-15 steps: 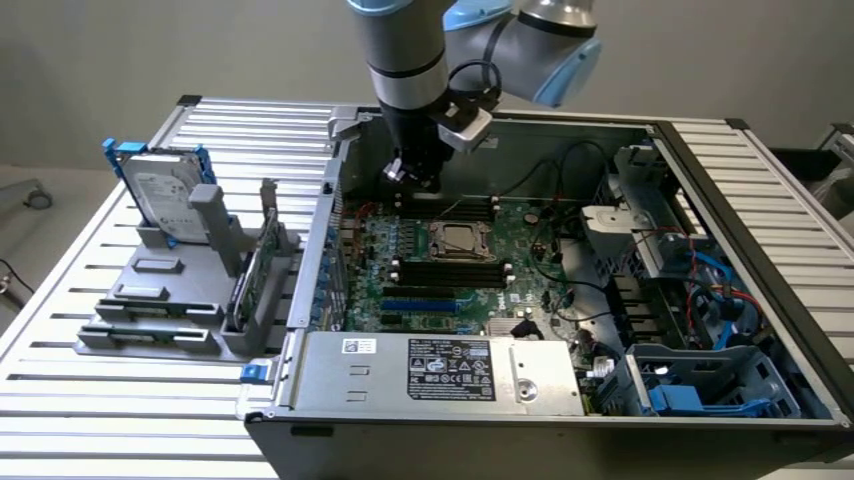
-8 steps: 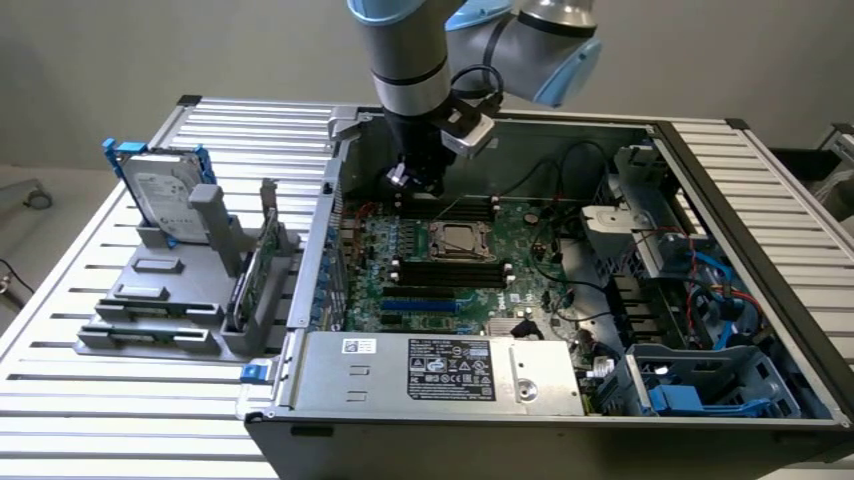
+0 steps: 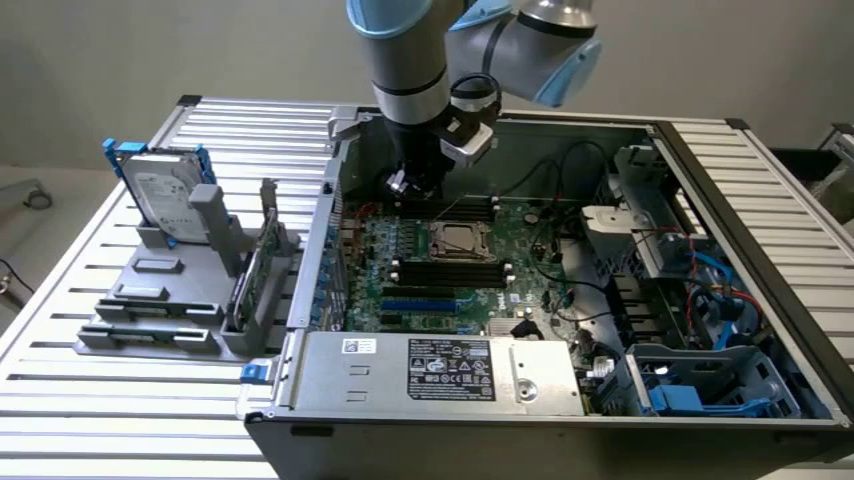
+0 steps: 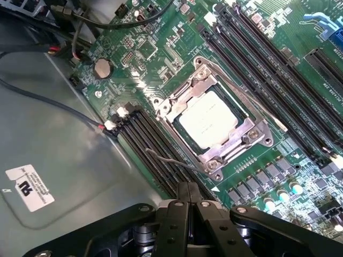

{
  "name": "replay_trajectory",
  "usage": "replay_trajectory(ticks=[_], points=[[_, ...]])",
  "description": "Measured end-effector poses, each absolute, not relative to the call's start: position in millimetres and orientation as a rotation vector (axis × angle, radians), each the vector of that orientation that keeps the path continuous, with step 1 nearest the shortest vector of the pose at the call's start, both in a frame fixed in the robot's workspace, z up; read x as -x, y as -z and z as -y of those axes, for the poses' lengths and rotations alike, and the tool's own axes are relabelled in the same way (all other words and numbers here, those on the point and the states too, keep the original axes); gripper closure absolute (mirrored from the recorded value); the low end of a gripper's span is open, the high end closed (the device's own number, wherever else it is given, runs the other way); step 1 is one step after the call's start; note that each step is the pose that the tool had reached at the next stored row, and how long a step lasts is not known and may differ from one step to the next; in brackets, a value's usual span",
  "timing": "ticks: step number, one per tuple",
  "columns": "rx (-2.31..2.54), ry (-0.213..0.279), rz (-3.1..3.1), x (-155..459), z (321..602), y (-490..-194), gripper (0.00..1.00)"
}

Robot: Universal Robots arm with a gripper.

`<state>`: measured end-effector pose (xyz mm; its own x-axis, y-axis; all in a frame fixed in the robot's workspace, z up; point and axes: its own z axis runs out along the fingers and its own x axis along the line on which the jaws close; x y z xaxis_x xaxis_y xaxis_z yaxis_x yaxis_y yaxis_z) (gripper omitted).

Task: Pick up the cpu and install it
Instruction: 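Install the first cpu locking lever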

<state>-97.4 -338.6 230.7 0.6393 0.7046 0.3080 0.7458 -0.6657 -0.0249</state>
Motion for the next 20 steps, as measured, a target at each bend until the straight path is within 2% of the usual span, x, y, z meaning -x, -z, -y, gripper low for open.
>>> replay_trajectory(ticks=[14,20], points=[[2.706,0.408,1.205,97,339,-206,0.89],[2.701,0.383,1.198,90,338,-203,0.89]])
